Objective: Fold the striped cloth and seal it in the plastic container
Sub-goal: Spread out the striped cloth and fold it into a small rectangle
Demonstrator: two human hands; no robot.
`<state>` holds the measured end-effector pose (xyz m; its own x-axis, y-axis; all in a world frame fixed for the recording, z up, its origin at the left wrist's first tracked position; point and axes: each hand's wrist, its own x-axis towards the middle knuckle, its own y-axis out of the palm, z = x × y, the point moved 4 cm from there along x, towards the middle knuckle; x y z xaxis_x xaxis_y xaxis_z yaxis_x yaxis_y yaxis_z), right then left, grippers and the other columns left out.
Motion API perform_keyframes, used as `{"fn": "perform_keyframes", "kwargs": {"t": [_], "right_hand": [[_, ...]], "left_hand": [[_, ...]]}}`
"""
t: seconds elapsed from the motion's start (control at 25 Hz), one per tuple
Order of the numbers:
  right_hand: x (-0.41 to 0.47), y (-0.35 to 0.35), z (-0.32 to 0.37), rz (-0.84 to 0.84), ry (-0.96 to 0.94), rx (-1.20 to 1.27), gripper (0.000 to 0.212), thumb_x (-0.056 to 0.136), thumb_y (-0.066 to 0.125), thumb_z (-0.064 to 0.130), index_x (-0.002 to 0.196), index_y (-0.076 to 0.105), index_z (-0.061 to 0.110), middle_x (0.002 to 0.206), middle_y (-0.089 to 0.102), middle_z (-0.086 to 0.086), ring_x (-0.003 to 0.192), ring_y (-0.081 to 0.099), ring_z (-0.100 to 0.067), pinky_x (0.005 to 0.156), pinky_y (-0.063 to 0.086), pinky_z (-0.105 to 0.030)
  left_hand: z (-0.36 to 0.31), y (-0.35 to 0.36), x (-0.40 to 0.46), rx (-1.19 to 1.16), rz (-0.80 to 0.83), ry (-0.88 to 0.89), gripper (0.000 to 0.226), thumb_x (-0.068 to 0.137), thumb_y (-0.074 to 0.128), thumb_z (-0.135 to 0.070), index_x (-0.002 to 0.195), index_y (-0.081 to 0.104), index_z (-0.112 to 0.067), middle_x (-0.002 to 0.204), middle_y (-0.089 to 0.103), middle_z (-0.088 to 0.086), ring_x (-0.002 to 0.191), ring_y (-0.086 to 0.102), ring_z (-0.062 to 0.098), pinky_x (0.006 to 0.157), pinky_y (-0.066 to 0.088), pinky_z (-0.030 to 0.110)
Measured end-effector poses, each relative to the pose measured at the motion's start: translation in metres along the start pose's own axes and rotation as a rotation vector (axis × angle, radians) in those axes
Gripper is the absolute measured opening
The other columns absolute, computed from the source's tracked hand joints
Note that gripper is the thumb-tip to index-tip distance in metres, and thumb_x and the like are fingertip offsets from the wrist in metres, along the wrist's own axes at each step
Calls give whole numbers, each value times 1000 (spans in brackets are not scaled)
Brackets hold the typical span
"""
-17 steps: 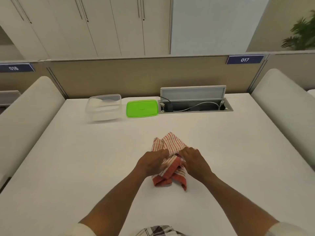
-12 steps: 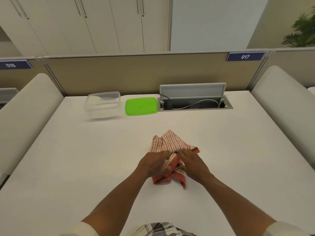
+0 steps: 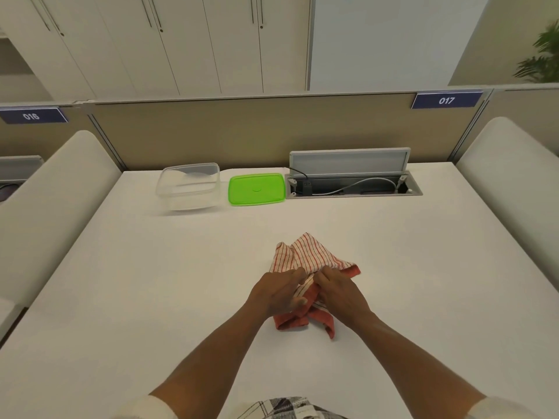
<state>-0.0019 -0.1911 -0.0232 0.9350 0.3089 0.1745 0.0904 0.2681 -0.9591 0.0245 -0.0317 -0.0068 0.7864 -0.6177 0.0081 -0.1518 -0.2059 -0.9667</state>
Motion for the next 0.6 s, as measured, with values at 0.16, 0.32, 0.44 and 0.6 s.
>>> {"fn": "perform_keyframes", "kwargs": {"t": [0.16, 0.32, 0.44, 0.6], "right_hand": [[6, -7, 1, -45, -24, -32, 10, 82, 65, 17, 88, 57, 18, 85, 57, 1, 73, 50, -15, 59, 45, -27], [17, -16, 8, -95, -67, -60, 6, 85, 49, 20, 83, 55, 18, 79, 54, 2, 71, 46, -16, 60, 40, -30], [24, -19, 12, -136, -9, -39, 6, 86, 59, 16, 87, 54, 18, 80, 57, 1, 71, 44, -14, 64, 33, -25], [29, -25, 15, -182, 2, -60, 14, 84, 66, 13, 86, 53, 19, 77, 60, 1, 67, 47, -17, 62, 35, -28]], "left_hand": [[-5, -3, 1, -3, -65, 7, 47, 82, 57, -60, 112, 41, -28, 107, 69, -2, 74, 65, 21, 59, 36, 25], [-13, -13, 6, 49, -177, -11, 49, 77, 48, -70, 101, 46, -28, 89, 68, -7, 64, 61, 17, 56, 34, 25], [-14, -19, 9, 84, -240, -57, 35, 83, 48, -54, 103, 51, -25, 88, 69, -6, 62, 62, 19, 54, 36, 25], [-8, -33, 11, 127, -272, -122, 20, 86, 49, -34, 101, 54, -23, 90, 67, -2, 68, 63, 23, 59, 37, 29]]}}
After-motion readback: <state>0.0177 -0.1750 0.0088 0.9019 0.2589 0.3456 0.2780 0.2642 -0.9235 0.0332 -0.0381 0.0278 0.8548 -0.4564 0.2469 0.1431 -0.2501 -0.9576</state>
